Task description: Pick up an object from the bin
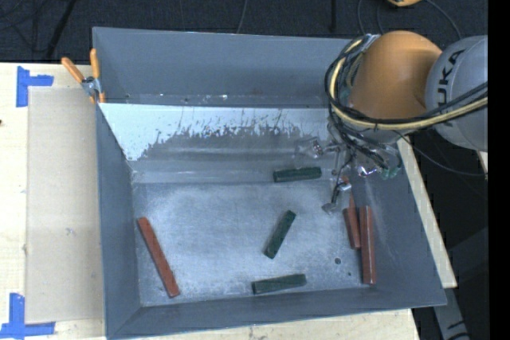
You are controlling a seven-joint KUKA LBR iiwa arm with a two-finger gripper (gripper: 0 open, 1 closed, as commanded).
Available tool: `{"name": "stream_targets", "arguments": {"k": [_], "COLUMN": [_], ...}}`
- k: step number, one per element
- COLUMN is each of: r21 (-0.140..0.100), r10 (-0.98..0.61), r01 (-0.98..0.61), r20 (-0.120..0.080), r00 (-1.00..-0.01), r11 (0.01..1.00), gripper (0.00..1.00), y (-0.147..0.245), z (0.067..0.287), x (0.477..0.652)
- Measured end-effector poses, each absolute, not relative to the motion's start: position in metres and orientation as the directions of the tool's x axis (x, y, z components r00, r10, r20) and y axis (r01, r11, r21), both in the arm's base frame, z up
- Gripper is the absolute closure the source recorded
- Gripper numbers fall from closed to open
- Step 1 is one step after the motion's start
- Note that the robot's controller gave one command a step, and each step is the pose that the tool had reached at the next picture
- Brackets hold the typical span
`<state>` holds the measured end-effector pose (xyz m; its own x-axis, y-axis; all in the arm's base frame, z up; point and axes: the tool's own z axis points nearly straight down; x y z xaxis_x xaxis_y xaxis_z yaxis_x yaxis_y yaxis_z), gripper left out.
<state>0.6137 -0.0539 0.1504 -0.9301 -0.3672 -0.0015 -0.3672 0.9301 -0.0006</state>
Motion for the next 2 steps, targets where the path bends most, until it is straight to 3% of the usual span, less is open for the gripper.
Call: {"name": "stream_targets", "arguments": {"k": [1, 2], "r21": [0.001, -0.001], "r10": [-0.649, -0.599], "r01": [-0.649, -0.599], "r20": [0.0, -0.003], "r00": [-0.761, -0.801], "r11": [0.761, 0.801], "gripper": [0.0, 0.0], "y": [-0.025, 0.012], "z": [0.149, 0.122], "x": [0.604, 0.608]}}
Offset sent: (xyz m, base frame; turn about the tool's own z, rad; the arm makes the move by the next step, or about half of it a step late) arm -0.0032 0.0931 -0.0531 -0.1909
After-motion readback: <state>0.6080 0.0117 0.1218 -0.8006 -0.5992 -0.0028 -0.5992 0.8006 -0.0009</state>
